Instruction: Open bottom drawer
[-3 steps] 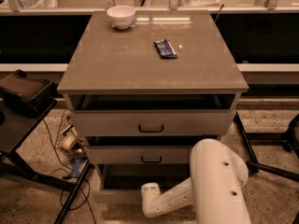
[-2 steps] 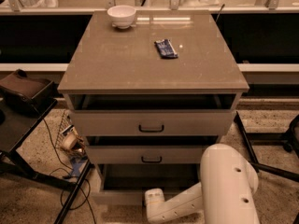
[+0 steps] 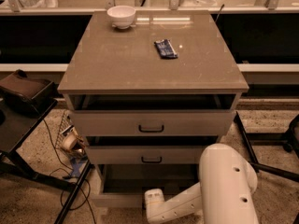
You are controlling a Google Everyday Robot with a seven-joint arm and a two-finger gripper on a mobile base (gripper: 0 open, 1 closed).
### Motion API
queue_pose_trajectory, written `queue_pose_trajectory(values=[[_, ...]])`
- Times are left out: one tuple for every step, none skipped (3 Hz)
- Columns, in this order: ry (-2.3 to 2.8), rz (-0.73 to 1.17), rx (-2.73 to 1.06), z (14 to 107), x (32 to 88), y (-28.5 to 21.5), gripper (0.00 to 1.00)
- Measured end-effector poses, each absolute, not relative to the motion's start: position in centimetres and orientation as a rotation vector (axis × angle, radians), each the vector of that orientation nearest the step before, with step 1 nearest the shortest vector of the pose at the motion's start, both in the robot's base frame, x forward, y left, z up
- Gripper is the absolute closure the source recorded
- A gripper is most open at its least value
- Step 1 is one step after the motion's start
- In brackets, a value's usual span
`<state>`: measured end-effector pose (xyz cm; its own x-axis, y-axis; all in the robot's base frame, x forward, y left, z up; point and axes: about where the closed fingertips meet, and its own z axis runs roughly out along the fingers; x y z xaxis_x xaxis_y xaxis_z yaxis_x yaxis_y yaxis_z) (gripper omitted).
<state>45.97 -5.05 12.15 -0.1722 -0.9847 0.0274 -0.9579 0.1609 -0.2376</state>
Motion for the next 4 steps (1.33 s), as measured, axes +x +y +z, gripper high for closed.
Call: queue_pose_trajectory(values=[[2.284, -0.303, -1.919, 12.28, 45.61, -5.19, 1.0], [2.284, -0.304, -1.918, 12.29, 45.65, -4.94, 1.0], [2.284, -0.304, -1.918, 12.29, 45.65, -4.89, 1.0], [2.284, -0.304, -1.918, 12.29, 45.65, -4.89, 1.0]])
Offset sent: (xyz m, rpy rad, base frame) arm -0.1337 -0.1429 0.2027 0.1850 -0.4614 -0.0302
